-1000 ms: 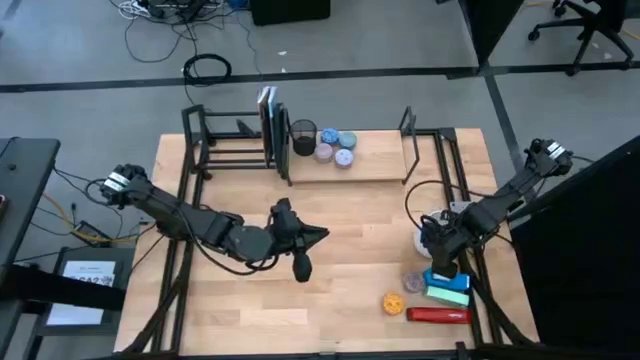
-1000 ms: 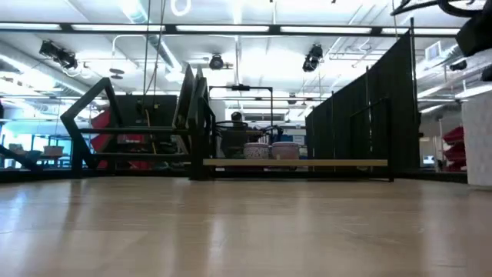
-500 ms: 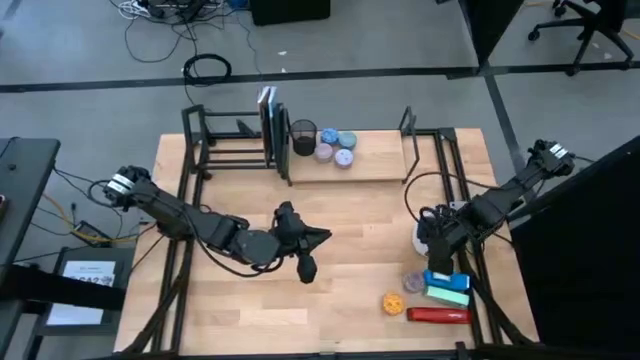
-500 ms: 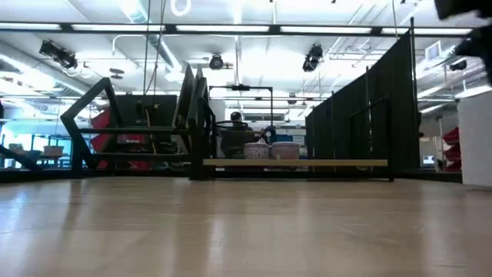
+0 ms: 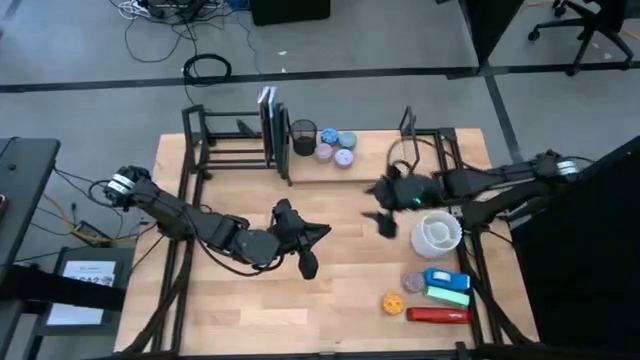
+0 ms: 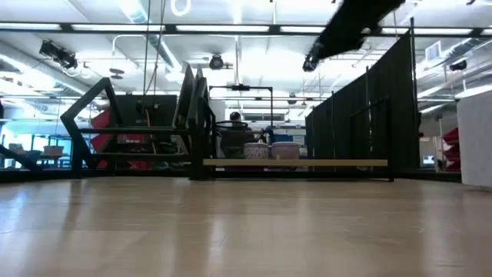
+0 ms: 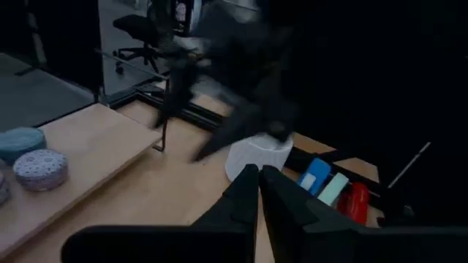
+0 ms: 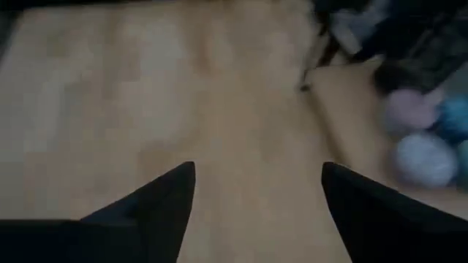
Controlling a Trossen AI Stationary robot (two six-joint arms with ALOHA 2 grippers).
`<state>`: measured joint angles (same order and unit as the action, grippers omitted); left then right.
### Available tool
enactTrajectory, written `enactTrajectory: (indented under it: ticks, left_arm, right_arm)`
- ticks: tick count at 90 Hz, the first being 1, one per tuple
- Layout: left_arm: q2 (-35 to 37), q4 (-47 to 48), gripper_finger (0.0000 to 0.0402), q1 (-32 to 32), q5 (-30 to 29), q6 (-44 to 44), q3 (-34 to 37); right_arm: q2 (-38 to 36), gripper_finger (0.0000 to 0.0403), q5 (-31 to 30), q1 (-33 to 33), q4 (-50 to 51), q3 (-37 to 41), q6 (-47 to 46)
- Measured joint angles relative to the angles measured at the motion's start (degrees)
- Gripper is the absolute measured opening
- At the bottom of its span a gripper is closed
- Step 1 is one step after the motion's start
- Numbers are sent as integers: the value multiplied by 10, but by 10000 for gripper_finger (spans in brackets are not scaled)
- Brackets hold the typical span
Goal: Stock shelves
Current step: Remove the white scented candle from the shelf
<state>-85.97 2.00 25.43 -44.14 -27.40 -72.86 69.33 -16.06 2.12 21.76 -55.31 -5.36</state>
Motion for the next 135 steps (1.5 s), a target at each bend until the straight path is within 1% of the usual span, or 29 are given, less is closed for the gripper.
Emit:
enactTrajectory:
  ticks: [11, 18, 29, 37, 43, 56, 66, 74, 103, 111, 127, 135]
  left_arm:
    - [0, 3, 0, 0, 0, 0, 0]
    - [0, 4, 0, 0, 0, 0, 0]
    - [0, 11, 0, 3, 0, -9, 0]
    - [0, 21, 1, 6, 0, -11, 0]
    - [0, 34, 1, 6, 0, -14, 0]
    - [-1, 38, 1, 6, 0, -18, 0]
    - [-2, 37, 1, 6, 2, -18, 0]
    - [-5, 36, 1, 6, 5, -18, 0]
    - [-11, 29, 1, 6, 9, -18, 0]
    - [-11, 27, 1, 6, 9, -18, 0]
    - [-11, 21, 1, 6, 9, -18, 0]
    - [-11, 21, 1, 6, 9, -18, 0]
  right_arm:
    - [64, 292, 23, -71, -67, 0, 67]
    - [100, 313, 26, -115, -78, 0, 84]
    - [152, 344, 36, -182, -84, 0, 85]
    - [191, 360, 69, -221, -97, 0, 79]
    - [217, 367, 82, -244, -115, 0, 69]
    - [261, 370, 82, -272, -175, 0, 40]
    - [281, 365, 81, -279, -212, 0, 14]
    - [290, 358, 70, -279, -226, 0, 6]
    - [291, 336, 60, -284, -234, 1, 10]
    - [291, 314, 60, -285, -234, 1, 10]
    - [290, 249, 70, -283, -226, 0, 10]
    - [289, 243, 70, -280, -221, 0, 17]
